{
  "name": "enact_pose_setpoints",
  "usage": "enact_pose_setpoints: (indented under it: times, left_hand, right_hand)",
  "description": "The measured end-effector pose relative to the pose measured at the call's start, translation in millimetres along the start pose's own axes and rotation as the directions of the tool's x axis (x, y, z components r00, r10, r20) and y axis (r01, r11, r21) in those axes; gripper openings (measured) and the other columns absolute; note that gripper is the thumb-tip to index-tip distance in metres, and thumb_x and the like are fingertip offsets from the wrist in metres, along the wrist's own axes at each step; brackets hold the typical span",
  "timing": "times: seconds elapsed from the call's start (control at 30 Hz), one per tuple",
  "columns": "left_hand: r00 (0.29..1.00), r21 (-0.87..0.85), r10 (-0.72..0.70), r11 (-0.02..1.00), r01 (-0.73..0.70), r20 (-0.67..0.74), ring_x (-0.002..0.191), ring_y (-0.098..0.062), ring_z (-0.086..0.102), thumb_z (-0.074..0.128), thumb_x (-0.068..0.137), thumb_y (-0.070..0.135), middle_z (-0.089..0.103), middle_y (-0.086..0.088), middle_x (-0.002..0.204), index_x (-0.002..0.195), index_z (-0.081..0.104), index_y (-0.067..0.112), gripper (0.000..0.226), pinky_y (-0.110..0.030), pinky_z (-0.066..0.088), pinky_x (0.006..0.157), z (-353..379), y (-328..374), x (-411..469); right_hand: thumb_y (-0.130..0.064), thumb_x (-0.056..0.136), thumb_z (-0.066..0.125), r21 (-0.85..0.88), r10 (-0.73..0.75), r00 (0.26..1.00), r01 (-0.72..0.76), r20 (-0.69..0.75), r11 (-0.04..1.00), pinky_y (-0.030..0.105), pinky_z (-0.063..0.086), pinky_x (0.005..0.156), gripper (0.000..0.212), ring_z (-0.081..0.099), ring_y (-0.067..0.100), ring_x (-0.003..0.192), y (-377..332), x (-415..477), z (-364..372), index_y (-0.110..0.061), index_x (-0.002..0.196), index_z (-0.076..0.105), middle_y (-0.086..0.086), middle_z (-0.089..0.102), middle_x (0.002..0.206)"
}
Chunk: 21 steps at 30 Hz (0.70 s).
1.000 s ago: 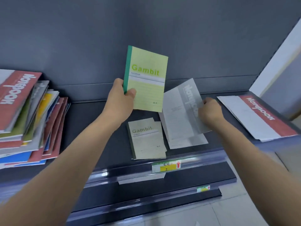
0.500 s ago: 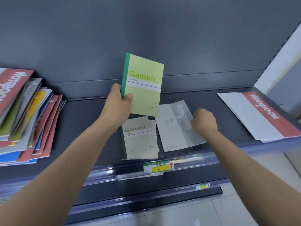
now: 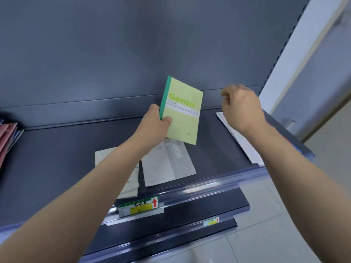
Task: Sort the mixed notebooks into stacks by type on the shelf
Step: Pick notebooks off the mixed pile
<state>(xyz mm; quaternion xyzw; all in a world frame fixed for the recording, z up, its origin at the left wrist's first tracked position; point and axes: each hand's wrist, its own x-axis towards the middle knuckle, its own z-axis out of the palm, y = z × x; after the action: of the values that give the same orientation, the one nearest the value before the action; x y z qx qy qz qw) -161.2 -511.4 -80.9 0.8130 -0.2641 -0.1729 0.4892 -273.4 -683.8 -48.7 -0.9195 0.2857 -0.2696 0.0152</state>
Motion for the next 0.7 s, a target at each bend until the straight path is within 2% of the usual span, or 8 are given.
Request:
enact_pose_setpoints:
  times: [0.07, 0.1, 0.23, 0.37, 0.43, 0.53, 0.6, 0.7]
  left_hand:
    - [0.999, -0.016, -0.038, 0.999, 0.038, 0.002, 0.096, -0.020, 0.057, 0.046, 0.097, 0.020, 0.056, -0.003, 0.109, 0.112, 0.043, 0.011, 0.017, -0.039, 0.053, 0.081, 22.2, 8.7, 4.4]
    - [0.998, -0.021, -0.056, 0.998, 0.056, 0.000, 0.096, -0.019, 0.057, 0.046, 0.098, 0.020, 0.056, -0.003, 0.110, 0.112, 0.043, 0.011, 0.017, -0.038, 0.053, 0.081, 32.7, 12.6, 6.9]
    - [0.993, -0.071, -0.110, 0.992, 0.107, -0.033, 0.086, -0.013, 0.056, 0.045, 0.098, 0.017, 0.055, -0.002, 0.112, 0.112, 0.042, 0.012, 0.015, -0.023, 0.050, 0.060, 61.3, 23.9, 9.4]
    - [0.976, -0.059, -0.169, 0.985, 0.162, -0.139, 0.098, -0.020, 0.057, 0.046, 0.097, 0.018, 0.055, -0.004, 0.113, 0.111, 0.043, 0.013, 0.016, -0.036, 0.054, 0.075, 53.2, 13.3, -0.7]
    - [0.956, -0.082, -0.208, 0.977, 0.195, -0.208, 0.098, -0.022, 0.057, 0.047, 0.096, 0.016, 0.056, -0.004, 0.113, 0.114, 0.044, 0.012, 0.019, -0.041, 0.055, 0.078, 37.4, 2.3, -10.4]
    - [0.910, -0.090, -0.260, 0.966, 0.244, -0.324, 0.094, -0.024, 0.054, 0.048, 0.095, 0.011, 0.055, -0.006, 0.110, 0.118, 0.044, 0.009, 0.024, -0.036, 0.053, 0.069, 7.2, -19.3, -28.7]
    - [0.877, -0.124, -0.314, 0.949, 0.289, -0.365, 0.093, -0.026, 0.054, 0.049, 0.094, 0.008, 0.055, -0.011, 0.109, 0.113, 0.044, 0.008, 0.020, -0.040, 0.054, 0.072, -12.4, -37.2, -41.9]
    - [0.832, -0.169, -0.420, 0.907, 0.385, -0.363, 0.085, -0.024, 0.054, 0.049, 0.092, 0.004, 0.054, -0.012, 0.106, 0.106, 0.043, 0.009, 0.015, -0.033, 0.053, 0.056, -39.0, -65.7, -57.3]
  right_hand:
    - [-0.007, 0.092, 0.040, 0.004, -0.047, 0.999, 0.047, 0.010, 0.999, 0.035, 0.041, 0.076, 0.027, 0.053, 0.035, 0.096, 15.9, 3.4, -7.1, -0.003, 0.112, 0.059, 0.018, 0.058, 0.105]
    - [-0.008, 0.093, 0.041, 0.007, -0.068, 0.998, 0.068, 0.015, 0.998, 0.034, 0.041, 0.076, 0.027, 0.052, 0.034, 0.095, 23.6, 5.2, -9.9, -0.003, 0.112, 0.059, 0.017, 0.058, 0.104]
    - [-0.009, 0.093, 0.041, 0.031, -0.146, 0.989, 0.145, 0.021, 0.989, 0.035, 0.040, 0.074, 0.024, 0.052, 0.033, 0.094, 44.5, 16.1, -13.5, -0.003, 0.108, 0.058, 0.016, 0.058, 0.101]
    - [-0.010, 0.092, 0.043, 0.102, -0.252, 0.967, 0.247, 0.036, 0.964, 0.036, 0.041, 0.073, 0.021, 0.050, 0.032, 0.092, 30.9, 28.6, -3.6, -0.002, 0.104, 0.058, 0.016, 0.057, 0.098]
    - [-0.012, 0.093, 0.042, 0.130, -0.334, 0.941, 0.325, 0.053, 0.937, 0.035, 0.039, 0.075, 0.020, 0.050, 0.031, 0.093, 11.6, 30.3, 3.2, -0.003, 0.105, 0.057, 0.015, 0.056, 0.098]
    - [-0.013, 0.095, 0.042, 0.178, -0.454, 0.889, 0.439, 0.051, 0.881, 0.036, 0.040, 0.074, 0.021, 0.049, 0.032, 0.093, -23.5, 25.5, 10.9, -0.002, 0.106, 0.055, 0.015, 0.055, 0.098]
    - [-0.014, 0.095, 0.042, 0.195, -0.501, 0.864, 0.484, 0.052, 0.853, 0.037, 0.038, 0.074, 0.022, 0.049, 0.032, 0.095, -46.9, 20.0, 13.9, -0.002, 0.106, 0.055, 0.015, 0.055, 0.100]
    - [-0.015, 0.095, 0.042, 0.199, -0.547, 0.836, 0.528, 0.048, 0.825, 0.037, 0.037, 0.076, 0.023, 0.049, 0.032, 0.097, -78.3, 12.2, 14.5, -0.002, 0.108, 0.055, 0.015, 0.056, 0.102]
